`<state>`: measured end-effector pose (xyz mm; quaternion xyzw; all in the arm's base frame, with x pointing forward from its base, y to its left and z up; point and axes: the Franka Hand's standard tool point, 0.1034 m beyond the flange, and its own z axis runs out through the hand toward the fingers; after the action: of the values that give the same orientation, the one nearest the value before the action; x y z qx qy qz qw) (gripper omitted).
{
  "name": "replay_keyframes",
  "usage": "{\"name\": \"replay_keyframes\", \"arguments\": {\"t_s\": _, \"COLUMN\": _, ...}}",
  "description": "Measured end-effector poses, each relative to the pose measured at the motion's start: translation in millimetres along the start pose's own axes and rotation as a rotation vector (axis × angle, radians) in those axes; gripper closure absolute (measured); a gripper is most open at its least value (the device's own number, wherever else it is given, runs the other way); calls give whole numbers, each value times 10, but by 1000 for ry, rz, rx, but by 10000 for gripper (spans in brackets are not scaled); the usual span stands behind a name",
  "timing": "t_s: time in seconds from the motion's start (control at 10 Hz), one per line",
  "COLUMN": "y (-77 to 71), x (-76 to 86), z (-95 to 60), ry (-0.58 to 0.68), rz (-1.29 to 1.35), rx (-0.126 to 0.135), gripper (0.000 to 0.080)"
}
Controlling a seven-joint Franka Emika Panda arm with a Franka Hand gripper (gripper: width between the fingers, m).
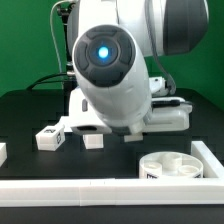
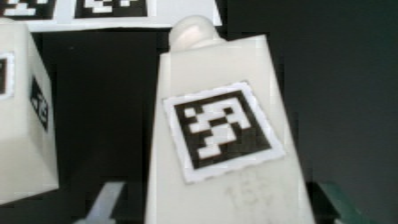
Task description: Assemble stool
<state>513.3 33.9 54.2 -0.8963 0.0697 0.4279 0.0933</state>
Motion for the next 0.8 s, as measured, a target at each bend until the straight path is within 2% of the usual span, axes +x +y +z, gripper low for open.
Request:
{"name": "replay_keyframes", "arguments": {"t_s": 0.1, "y": -34, "x": -61, "z": -79, "ry": 7, "rz": -6, "rx": -2, "gripper": 472}}
{"name": "replay_keyframes", "arguments": {"t_s": 0.5, "y": -43, "x": 8, "z": -112, "ry": 56, "rz": -7, "rx": 0, "gripper": 472}}
{"name": "replay_keyframes", "arguments": {"t_s": 0.6, "y": -53, "x": 64, "z": -141, "ry": 97, "rz": -8, "rx": 1, "gripper": 472}}
{"name": "replay_keyframes", "arguments": {"t_s": 0.7, "y": -74, "x": 140, "z": -214, "ry": 196, "rz": -9, "rx": 3, "gripper": 472}}
{"name": "replay_keyframes", "arguments": {"t_s": 0.8, "y": -101, "x": 99, "z": -303, "ry": 266, "rz": -12, "rx": 3, "gripper": 472}}
